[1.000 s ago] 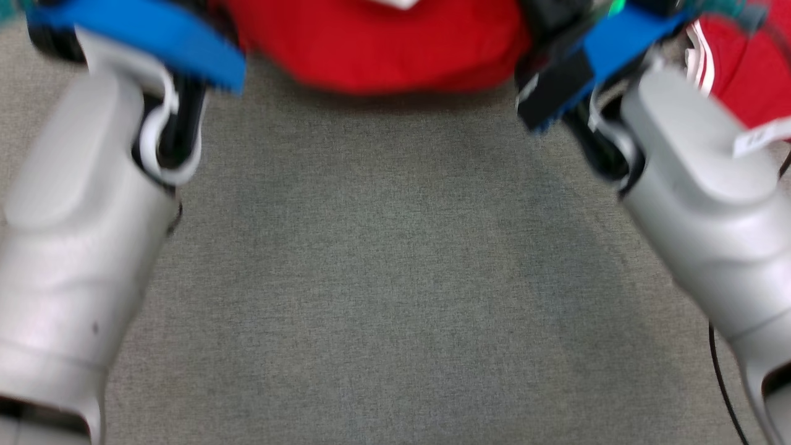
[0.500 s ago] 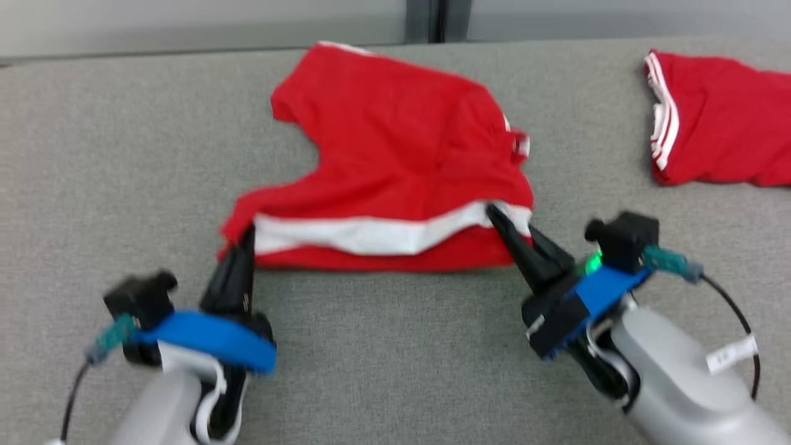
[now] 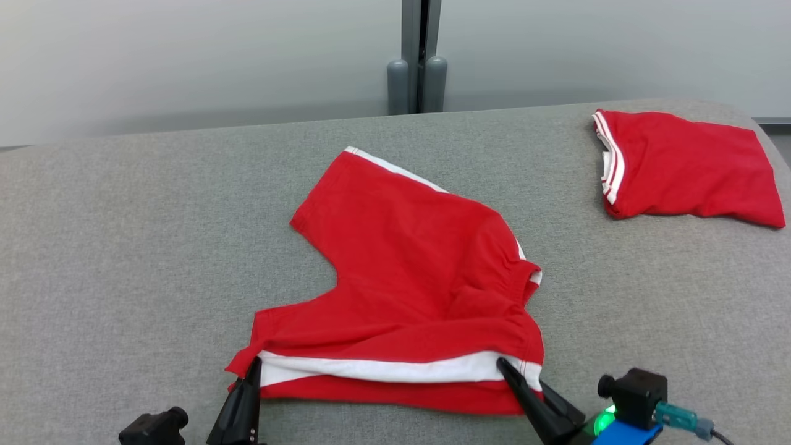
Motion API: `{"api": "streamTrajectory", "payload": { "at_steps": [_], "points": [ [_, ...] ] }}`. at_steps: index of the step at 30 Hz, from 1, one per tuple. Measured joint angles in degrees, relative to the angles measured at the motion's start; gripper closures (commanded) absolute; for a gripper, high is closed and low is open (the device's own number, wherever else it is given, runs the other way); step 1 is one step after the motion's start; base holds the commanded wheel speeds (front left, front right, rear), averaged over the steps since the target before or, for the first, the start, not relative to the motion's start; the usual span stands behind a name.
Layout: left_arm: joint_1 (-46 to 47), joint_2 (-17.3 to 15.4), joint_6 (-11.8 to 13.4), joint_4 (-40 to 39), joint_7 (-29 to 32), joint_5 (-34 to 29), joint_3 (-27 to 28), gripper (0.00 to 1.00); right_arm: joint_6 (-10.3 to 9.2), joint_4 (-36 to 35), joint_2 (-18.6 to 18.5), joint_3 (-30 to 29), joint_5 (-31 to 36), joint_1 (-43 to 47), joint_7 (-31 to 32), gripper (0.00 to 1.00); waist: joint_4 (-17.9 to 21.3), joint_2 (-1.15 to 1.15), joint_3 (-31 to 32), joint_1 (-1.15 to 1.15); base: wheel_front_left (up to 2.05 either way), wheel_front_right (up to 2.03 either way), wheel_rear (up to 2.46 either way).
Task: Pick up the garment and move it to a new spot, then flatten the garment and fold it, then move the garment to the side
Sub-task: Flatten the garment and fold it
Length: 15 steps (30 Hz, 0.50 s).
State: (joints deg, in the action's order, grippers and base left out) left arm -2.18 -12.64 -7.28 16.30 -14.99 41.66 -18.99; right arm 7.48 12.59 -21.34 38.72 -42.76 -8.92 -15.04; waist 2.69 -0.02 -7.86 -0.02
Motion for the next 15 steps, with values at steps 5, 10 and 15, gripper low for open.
{"api": "streamTrajectory", "payload": {
  "at_steps": [5, 10, 15],
  "points": [
    [-1.8, -0.4, 0.7, -1.7, 0.0, -0.5, 0.7, 1.00, 0.00, -2.3, 0.6, -1.6, 1.4, 3.7, 0.0, 1.00, 0.8, 0.00, 0.6, 0.01, 0.00, 0.00, 0.00],
    [-0.4, -1.7, 0.8, -1.8, 1.0, -1.6, 0.0, 1.00, 0.00, -2.9, 1.6, -1.9, 2.9, 3.4, 0.0, 1.00, 1.6, 0.00, 0.2, 0.01, 0.00, 0.00, 0.00],
    [7.7, -5.0, 0.7, -1.7, 3.0, -3.5, -0.3, 1.00, 0.00, -4.2, 3.5, -3.6, 5.5, 0.0, 0.0, 1.00, 2.8, 0.01, -1.7, 0.02, 0.00, 0.00, 0.00]
  ]
}}
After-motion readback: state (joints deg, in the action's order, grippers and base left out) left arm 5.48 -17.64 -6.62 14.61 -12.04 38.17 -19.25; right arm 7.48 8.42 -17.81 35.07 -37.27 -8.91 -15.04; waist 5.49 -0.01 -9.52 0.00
